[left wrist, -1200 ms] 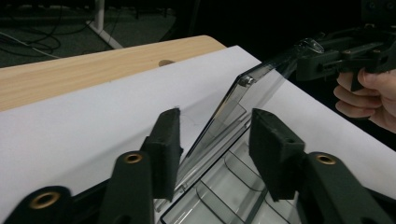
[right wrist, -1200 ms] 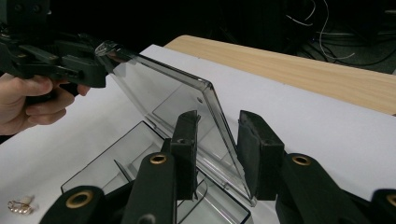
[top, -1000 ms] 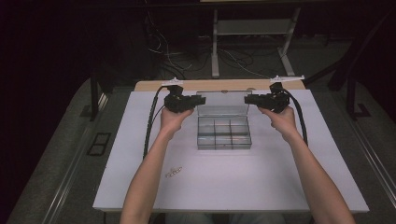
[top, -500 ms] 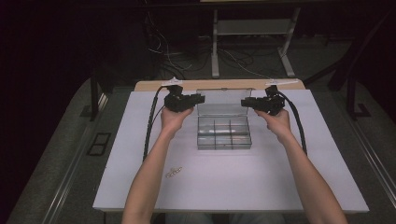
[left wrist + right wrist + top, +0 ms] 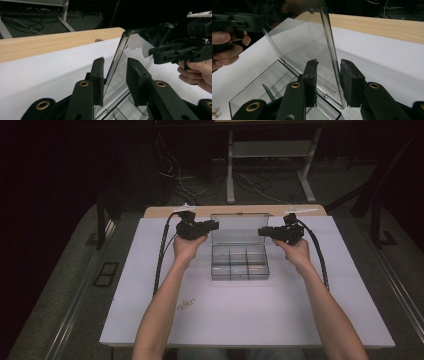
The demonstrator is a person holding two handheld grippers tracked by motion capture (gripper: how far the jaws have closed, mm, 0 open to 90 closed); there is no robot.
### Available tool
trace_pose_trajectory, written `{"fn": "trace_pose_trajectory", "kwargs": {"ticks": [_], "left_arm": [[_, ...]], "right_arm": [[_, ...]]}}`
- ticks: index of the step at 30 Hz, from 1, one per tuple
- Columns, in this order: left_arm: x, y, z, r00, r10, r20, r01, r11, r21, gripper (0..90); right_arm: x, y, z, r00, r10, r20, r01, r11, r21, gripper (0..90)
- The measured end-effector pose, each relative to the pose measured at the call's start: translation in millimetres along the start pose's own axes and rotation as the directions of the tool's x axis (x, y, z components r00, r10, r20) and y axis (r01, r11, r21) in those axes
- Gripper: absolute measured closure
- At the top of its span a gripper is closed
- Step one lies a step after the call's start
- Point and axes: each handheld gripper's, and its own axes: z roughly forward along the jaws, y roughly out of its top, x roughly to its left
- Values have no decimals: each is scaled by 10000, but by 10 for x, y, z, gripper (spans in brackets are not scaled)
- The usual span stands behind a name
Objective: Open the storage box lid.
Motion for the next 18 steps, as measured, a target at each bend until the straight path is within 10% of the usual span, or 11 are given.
{"fn": "trace_pose_trajectory", "kwargs": {"ticks": [18], "left_arm": [[173,-242,100,9961,-866,182,848,9929,837,581]], "right_arm": [[-14,-11,29,9999,55,163,-55,10000,25,673]]}}
